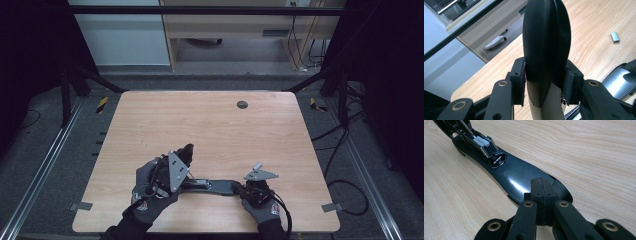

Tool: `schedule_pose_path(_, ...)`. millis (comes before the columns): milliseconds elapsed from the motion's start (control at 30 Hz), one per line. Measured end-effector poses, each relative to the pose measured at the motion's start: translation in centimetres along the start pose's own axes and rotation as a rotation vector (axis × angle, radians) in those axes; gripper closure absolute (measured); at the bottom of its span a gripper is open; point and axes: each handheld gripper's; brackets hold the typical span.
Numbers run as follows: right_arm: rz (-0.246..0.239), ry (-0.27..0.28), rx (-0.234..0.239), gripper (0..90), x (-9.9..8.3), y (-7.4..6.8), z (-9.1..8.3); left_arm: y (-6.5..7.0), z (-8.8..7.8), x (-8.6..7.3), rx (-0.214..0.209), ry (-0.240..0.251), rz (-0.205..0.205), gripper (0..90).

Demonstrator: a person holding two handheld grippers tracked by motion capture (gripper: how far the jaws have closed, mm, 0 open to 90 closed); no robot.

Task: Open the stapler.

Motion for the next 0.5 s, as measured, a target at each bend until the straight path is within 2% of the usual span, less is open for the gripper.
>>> schedule_pose_path(500,0.000,0.000,-0.001,90.0,0.0,0.0,0.0,-1.9,-0.9,-1.3,-0.007,0.019,-0.092,59.2)
Point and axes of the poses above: each handheld gripper's, and its own axes: z roughly forward along the jaws, x roughly out of its top, y roughly to its right, and after that the axes turned 3 degrees about z, right-handed
